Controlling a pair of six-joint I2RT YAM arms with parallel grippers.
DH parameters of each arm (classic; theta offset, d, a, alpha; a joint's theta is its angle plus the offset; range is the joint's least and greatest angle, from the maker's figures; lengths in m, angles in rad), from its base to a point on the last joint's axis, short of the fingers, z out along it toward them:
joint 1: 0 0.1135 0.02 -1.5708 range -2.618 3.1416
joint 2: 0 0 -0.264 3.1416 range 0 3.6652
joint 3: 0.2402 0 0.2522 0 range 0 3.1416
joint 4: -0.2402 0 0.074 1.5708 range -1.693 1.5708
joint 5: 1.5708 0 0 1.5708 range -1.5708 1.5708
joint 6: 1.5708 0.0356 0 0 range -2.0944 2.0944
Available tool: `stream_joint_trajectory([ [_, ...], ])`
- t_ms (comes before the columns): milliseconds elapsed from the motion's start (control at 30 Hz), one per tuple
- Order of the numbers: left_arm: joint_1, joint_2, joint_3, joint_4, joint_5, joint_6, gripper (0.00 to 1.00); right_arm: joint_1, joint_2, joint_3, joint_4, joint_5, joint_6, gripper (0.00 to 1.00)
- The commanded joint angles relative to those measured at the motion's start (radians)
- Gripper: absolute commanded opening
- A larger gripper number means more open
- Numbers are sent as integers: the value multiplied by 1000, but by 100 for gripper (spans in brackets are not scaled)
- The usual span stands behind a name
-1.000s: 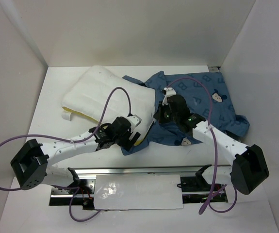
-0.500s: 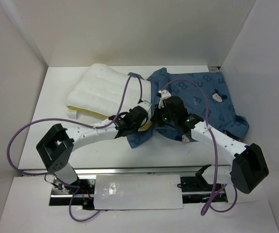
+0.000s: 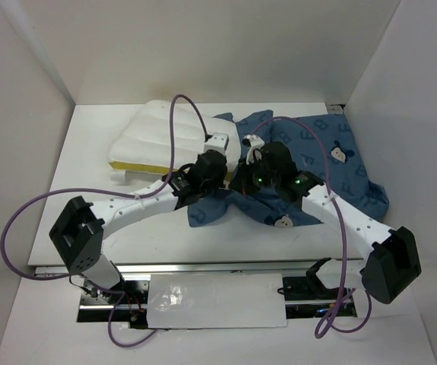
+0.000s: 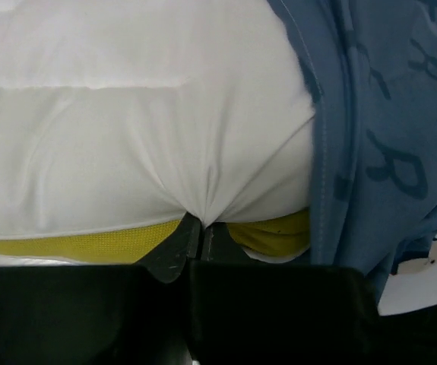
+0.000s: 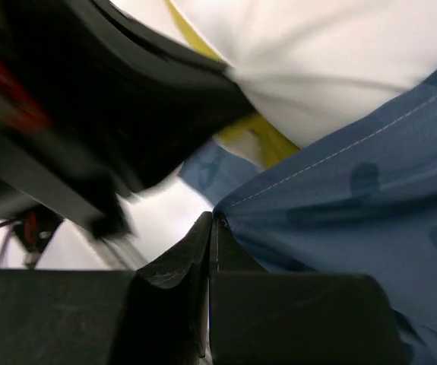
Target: Put the pillow into the pillowcase
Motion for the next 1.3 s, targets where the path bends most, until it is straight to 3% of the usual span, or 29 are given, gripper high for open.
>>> stream_joint_trajectory([
  [0,-60,48,28,210,40,-150,0,-1,-14,37,30,-168,66,0],
  [133,-69,71,-7,269,144,-243,0,-24,-1,49,76,-238,104,0],
  [233,-69,42,-32,276,251,-205,2,-63,-49,20,99,-210,132,0],
  [267,-69,27,-42,250,252,-204,19,-82,-49,20,99,-199,132,0],
  [333,-69,-40,-53,192,224,-180,31,-91,-63,-5,79,-176,132,0],
  [367,-69,-66,-67,125,215,-169,43,-106,-63,-5,70,-151,132,0],
  [400,-69,-92,-67,89,215,-151,62,-125,-63,-29,61,-140,121,0],
  [433,-69,-135,-67,34,182,-140,69,-134,-63,-41,52,-127,121,0],
  [500,-69,-168,-56,-148,123,-172,72,-145,-52,-72,52,-91,121,0],
  [533,-69,-182,-43,-215,58,-198,81,-145,-52,-81,68,-90,121,0],
  [600,-60,-223,-43,-330,-7,-259,82,-145,-31,-95,102,-81,121,0],
  [633,-46,-237,-55,-351,-38,-279,82,-145,-30,-95,111,-96,121,0],
  [733,4,-272,-85,-361,-58,-266,95,-132,18,-85,122,-107,101,0],
  [767,17,-272,-86,-341,-58,-246,100,-117,19,-69,122,-107,101,0],
  [867,41,-237,-127,-224,-1,-131,100,-97,29,-58,135,-107,101,0],
  [933,25,-205,-266,9,86,118,100,-97,39,-39,135,-98,101,0],
  [967,6,-205,-267,10,107,195,100,-97,39,-38,135,-98,101,0],
  [1000,-14,-194,-336,168,129,266,100,-97,48,-38,124,-98,101,0],
  [1100,-38,-183,-372,288,285,474,100,-97,48,-17,104,-98,111,0],
  [1167,-49,-147,-345,288,289,500,100,-119,48,-17,104,-126,127,0],
  [1267,-49,-49,-296,340,185,520,100,-128,48,-17,116,-179,137,0],
])
